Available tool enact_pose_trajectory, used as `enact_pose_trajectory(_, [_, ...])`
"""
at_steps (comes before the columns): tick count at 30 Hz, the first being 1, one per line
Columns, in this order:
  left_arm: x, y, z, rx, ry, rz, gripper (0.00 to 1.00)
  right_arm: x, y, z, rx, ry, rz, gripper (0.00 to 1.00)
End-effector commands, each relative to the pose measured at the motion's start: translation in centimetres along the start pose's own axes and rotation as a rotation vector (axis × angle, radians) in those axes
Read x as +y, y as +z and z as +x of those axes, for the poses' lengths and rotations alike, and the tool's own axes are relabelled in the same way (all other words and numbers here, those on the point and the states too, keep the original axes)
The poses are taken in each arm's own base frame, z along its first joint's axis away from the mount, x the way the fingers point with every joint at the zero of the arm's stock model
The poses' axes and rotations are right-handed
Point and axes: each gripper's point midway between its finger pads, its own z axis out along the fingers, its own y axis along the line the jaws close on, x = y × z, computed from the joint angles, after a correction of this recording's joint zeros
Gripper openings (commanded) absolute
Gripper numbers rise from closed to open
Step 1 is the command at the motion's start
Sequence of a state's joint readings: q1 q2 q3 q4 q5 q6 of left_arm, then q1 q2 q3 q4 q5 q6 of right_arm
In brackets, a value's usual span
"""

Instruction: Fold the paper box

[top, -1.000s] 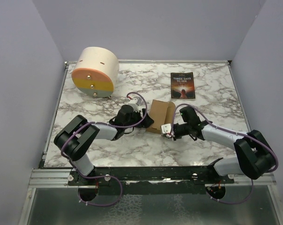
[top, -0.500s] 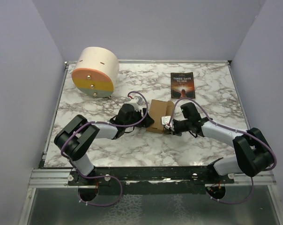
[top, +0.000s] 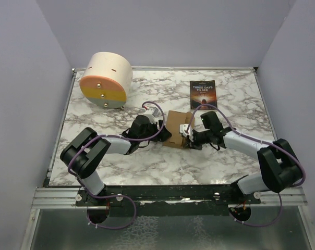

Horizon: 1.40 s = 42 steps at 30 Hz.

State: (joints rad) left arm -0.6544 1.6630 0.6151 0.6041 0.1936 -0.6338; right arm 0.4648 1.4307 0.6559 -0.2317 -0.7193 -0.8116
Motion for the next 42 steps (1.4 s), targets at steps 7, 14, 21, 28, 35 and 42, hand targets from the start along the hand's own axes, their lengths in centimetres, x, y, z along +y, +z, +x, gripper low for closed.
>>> enact_pose_trajectory(7, [2.2,0.0,1.7,0.068,-0.009,-0.068,0.63,-0.4,-0.4,0.9,0.035,0.080,0.008,0.01])
enact_pose_trajectory(14, [2.2,0.0,1.7,0.069,-0.006,-0.068,0.63,-0.4,-0.2,1.1,0.050,0.123,0.004,0.01])
enact_pose_trajectory(21, [2.0,0.0,1.6,0.069,-0.003,-0.060,0.63,-0.7,-0.2,0.9,0.048,0.148,0.007,0.01])
enact_pose_trajectory(28, [1.5,0.2,1.1,0.064,-0.001,-0.040,0.63,-0.3,-0.2,-0.1,0.006,0.130,-0.015,0.01])
enact_pose_trajectory(35, [1.9,0.6,1.8,0.087,-0.009,-0.047,0.63,0.0,-0.4,-0.8,-0.024,0.098,-0.024,0.01])
enact_pose_trajectory(42, [1.9,0.6,1.8,0.088,-0.011,-0.047,0.63,0.3,-0.3,-0.8,-0.023,0.077,-0.034,0.01])
